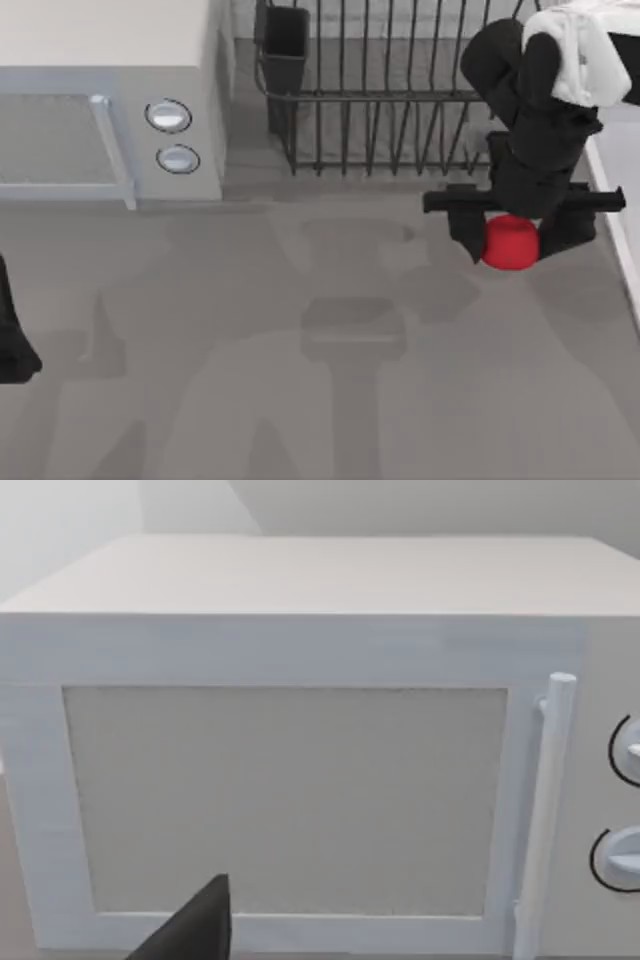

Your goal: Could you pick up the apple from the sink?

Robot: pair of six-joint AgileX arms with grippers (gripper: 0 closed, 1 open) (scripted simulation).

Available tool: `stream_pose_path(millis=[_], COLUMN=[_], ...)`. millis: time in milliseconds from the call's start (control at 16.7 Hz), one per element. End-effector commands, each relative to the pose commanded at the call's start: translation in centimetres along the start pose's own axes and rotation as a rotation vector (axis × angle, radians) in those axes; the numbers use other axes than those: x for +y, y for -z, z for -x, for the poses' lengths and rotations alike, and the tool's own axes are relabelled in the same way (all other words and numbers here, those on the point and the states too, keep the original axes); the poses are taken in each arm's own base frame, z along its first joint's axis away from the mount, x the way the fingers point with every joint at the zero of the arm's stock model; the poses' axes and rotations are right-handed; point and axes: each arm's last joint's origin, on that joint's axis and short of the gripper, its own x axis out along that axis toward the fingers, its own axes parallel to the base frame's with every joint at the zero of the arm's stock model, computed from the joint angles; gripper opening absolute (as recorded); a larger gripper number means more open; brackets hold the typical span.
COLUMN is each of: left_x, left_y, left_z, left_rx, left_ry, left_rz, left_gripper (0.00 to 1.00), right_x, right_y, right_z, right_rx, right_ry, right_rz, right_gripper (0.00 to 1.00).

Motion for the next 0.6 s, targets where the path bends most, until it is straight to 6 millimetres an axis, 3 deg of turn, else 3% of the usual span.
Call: stream_pose_path(millis=[240,600], left_x=[0.0,0.0], left_y=[0.0,0.0], left_z=[0.0,0.0], left_rx=[0.0,0.0], left_ry=[0.0,0.0], left_rz=[0.0,0.0], left_gripper=[1.0,1.0], right_x=[0.0,0.0], right_y=[0.0,0.0], right_z=[-0.02,-0.02], right_rx=[0.0,0.0], right_ry=[0.0,0.0], right_rz=[0.0,0.0], right_gripper=[0.0,0.45])
